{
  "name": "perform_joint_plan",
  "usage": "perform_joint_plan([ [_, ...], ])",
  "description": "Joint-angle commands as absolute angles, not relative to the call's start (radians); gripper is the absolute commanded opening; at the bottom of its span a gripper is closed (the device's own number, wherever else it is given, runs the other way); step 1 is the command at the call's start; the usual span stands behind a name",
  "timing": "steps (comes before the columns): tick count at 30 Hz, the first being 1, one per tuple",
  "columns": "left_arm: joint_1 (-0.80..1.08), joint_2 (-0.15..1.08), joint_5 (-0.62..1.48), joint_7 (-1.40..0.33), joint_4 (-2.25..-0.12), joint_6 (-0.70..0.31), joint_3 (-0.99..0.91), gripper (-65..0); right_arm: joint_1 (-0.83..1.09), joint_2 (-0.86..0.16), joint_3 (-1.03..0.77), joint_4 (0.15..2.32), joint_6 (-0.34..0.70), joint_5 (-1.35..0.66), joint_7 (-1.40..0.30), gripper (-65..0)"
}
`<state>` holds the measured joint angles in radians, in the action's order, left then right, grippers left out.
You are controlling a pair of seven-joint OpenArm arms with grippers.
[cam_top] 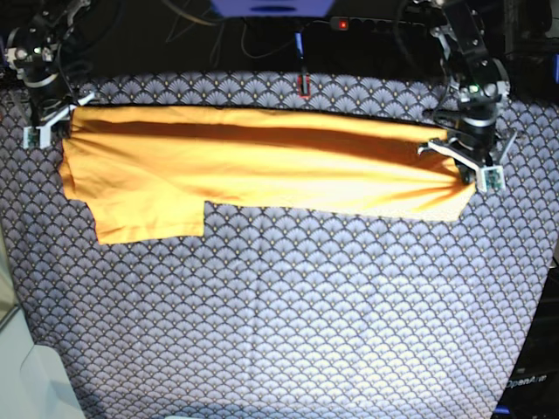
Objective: Fold the T-shirt properly
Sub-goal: 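Pull the folded strip with both grippers toward the robot base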
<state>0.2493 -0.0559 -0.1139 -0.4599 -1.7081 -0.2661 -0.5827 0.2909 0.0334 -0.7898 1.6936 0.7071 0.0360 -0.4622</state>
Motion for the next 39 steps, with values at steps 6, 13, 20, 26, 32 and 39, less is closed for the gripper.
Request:
perform_joint_plan([
  [6, 0.263, -0.048, -0.113, -0.424, -1.725, -0.257, -0.588, -65.0, 0.328, 0.021, -0.797, 1.715, 0.698, -0.01, -0.43, -65.0],
  [13, 0.303, -0.051, -0.113, -0.423, -1.73, -0.257, -0.584, -65.0, 0.372, 0.022, -0.796, 1.713, 0.698, -0.028, -0.375, -65.0],
  [20, 0.326, -0.048, -0.113, -0.423, -1.724, -0.257, -0.588, -65.0, 0.375, 0.022, -0.802, 1.713, 0.698, -0.028, -0.366, -65.0],
  [26, 0.318, -0.045, -0.113, -0.423, -1.664, -0.257, -0.588, -65.0, 0.41, 0.022, -0.799, 1.713, 0.698, -0.03, -0.331, -65.0],
  [32, 0.317, -0.044, -0.113, -0.421, -1.649, -0.257, -0.588, -65.0, 0.44, 0.022, -0.797, 1.707, 0.698, -0.074, -0.32, -65.0],
  [39, 0.323, -0.035, -0.113, -0.421, -1.659, -0.257, -0.588, -65.0, 0.452, 0.016, -0.803, 1.69, 0.698, -0.074, -0.318, -65.0],
])
